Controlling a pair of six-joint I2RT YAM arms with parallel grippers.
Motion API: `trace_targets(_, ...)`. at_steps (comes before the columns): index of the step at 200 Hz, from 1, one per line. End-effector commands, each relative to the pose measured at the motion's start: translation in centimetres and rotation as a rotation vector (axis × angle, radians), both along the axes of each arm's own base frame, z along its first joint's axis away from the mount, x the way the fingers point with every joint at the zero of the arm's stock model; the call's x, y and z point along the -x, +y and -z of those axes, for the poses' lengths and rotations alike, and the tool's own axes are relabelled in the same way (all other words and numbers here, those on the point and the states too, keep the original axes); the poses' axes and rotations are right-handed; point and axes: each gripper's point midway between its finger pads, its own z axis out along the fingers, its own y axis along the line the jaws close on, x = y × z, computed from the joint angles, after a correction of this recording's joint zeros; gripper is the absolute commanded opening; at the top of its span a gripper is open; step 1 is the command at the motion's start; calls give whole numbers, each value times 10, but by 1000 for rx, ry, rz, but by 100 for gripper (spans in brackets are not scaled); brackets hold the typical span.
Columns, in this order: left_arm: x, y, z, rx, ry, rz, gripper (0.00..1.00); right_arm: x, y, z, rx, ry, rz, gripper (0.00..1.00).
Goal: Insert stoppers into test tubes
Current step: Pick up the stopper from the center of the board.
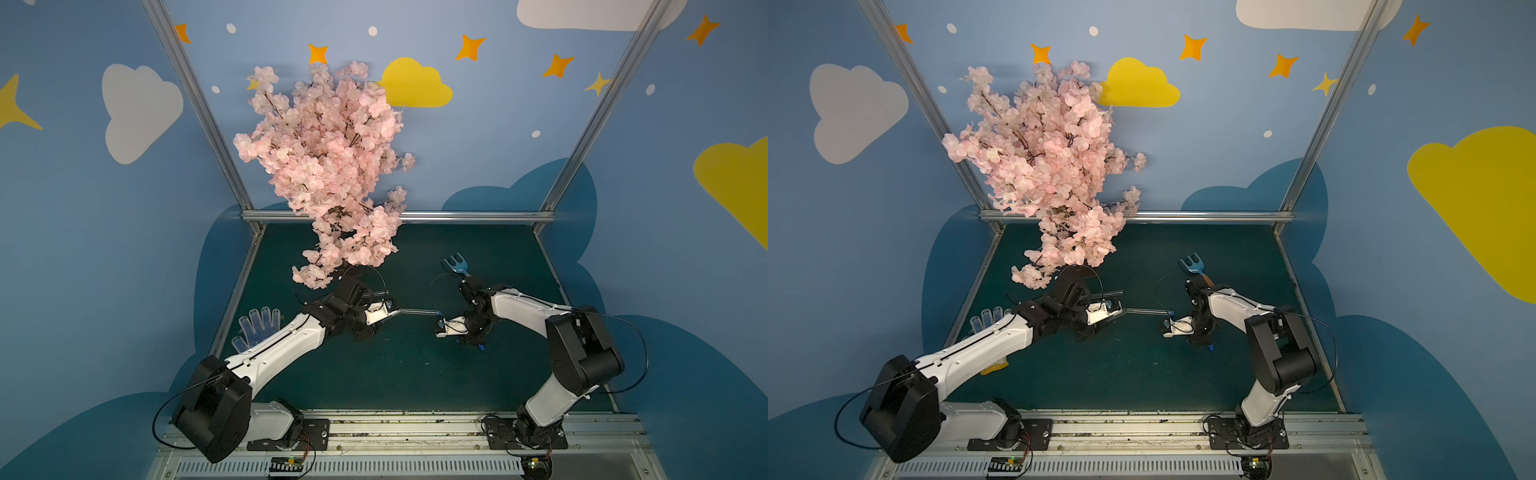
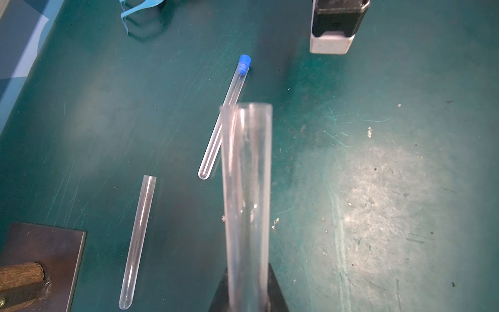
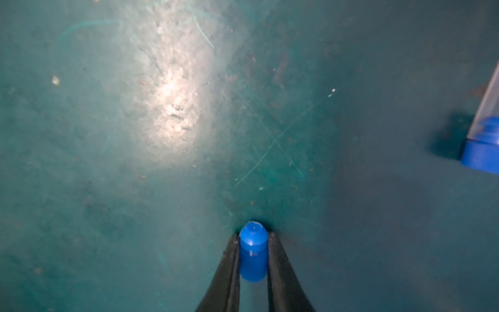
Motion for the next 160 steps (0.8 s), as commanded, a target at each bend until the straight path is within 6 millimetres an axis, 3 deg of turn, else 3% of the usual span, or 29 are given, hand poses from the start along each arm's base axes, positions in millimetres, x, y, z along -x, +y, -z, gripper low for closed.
trace_targets(1,1,1,-2,8,-2,-4,3,9,-5,6,19,13,-5,14)
trace_targets(35,2,3,3,-10,-6,4,3,8,7,-8,-40,-26,1,13)
trace_targets(74,6,1,4,-12,-21,40,3,22,37,-24,-114,-44,-43,13)
trace_targets(94,6,2,6,-18,-26,45,3,30,54,-24,-135,-43,-79,13)
trace_targets(137,8,2,12,-28,-21,56,3,29,87,-21,-199,-63,-67,14)
trace_targets(160,8,5,17,-47,-16,52,3,32,91,-9,-184,-44,-75,15)
